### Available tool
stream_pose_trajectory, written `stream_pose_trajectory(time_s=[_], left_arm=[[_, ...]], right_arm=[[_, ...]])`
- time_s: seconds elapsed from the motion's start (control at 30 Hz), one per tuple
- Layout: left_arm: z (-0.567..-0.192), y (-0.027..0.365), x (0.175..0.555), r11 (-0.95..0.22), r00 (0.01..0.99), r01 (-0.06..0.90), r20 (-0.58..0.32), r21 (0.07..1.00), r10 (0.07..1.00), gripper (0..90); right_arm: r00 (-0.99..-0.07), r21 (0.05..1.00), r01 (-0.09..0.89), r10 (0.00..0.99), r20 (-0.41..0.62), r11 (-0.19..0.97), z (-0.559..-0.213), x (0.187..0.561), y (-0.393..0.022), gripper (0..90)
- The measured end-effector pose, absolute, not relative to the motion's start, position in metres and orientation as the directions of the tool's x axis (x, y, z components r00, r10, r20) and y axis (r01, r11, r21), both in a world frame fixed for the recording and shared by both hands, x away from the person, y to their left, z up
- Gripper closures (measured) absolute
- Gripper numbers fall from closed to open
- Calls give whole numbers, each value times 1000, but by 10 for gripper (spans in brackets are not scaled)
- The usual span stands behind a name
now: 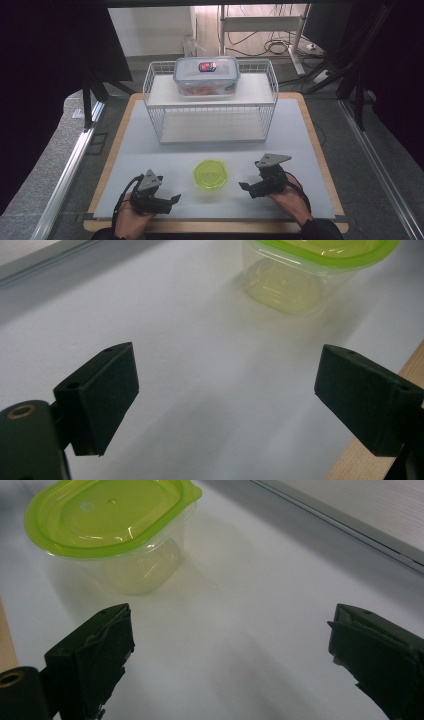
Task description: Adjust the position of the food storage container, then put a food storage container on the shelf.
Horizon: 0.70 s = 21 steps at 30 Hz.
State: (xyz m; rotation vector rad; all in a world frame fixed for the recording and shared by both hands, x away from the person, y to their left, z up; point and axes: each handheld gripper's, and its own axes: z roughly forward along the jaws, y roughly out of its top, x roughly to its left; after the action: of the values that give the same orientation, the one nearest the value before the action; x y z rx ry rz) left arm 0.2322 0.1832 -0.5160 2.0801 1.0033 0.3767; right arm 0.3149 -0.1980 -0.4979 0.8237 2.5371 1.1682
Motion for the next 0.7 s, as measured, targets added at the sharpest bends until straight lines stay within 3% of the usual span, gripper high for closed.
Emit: stream_pose_trajectory(time_s=[0.23,0.7], left_arm=[[-516,183,232,-394,652,521,-56,757,756,94],[-519,182,234,-414,658,528,-49,742,751,95]], right_arm=[[-810,760,393,587,20,517,-497,316,-199,40],[-802,718,489,579,147,495,-492,321,-189,9]])
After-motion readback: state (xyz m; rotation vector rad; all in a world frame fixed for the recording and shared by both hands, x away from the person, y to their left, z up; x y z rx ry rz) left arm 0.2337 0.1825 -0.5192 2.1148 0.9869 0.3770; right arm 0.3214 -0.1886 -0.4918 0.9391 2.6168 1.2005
